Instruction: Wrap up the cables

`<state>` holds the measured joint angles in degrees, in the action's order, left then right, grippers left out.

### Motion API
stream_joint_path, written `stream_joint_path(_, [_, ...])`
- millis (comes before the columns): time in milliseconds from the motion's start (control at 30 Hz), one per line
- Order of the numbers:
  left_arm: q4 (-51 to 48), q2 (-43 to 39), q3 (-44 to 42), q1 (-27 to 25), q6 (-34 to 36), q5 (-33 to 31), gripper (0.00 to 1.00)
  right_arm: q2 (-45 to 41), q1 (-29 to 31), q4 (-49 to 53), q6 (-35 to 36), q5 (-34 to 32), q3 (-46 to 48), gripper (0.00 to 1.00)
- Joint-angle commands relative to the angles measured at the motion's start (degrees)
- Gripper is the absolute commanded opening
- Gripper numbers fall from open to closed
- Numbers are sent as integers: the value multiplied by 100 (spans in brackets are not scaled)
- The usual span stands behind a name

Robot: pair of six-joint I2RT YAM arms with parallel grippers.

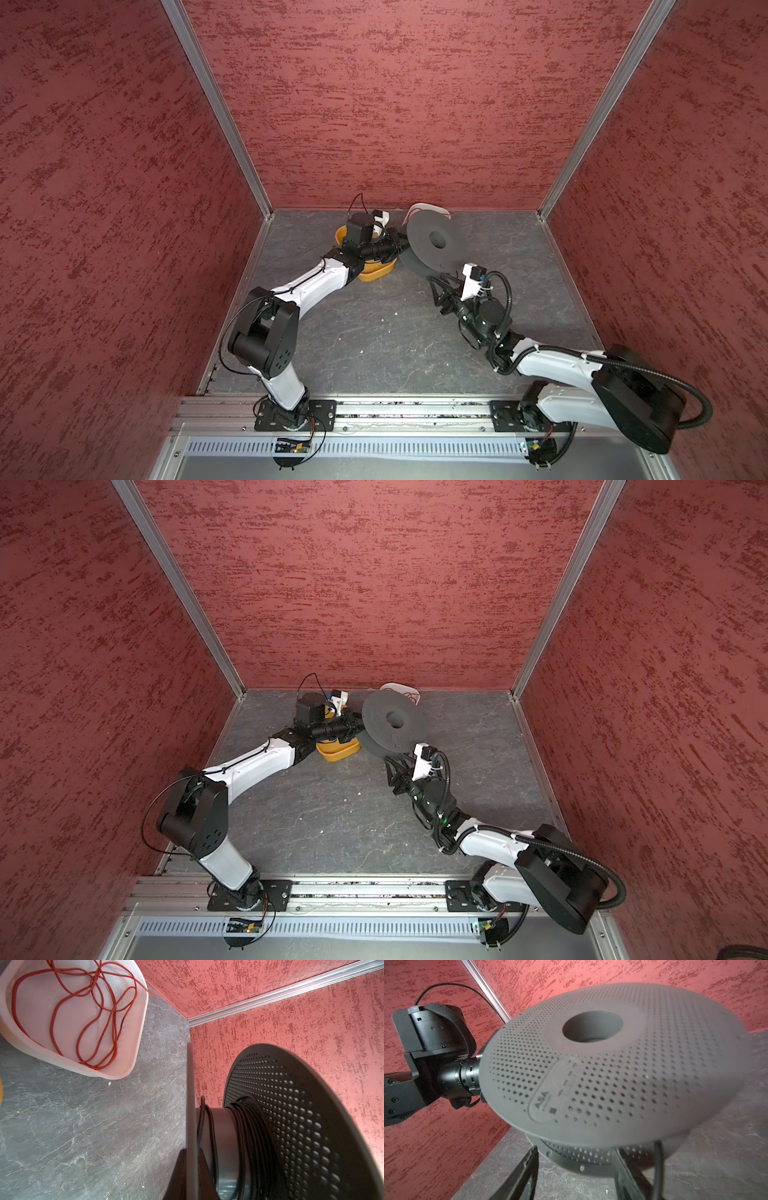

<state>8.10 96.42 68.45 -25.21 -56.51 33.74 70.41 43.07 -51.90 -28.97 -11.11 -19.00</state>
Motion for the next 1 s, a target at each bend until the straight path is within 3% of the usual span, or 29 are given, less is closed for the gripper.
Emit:
stream_joint_path(0, [614,-84,210,133,41,387,0,-256,0,273,-19,74,143,61])
stream_joint_path(233, [579,-101,222,330,56,593,0,-608,-36,609,36,7,410,67])
stream_joint_path(600, [345,-192,296,517,354,865,0,-745,-213,1033,-58,294,541,69])
stream_joint_path(833, [434,-177,207,591,397,1040,0,-1391,-945,1462,-343,925,663,69])
stream_joint_path(967, [444,-124,216,625,485,1235,0,-1775,-1659,2125,-487,1851,437,70])
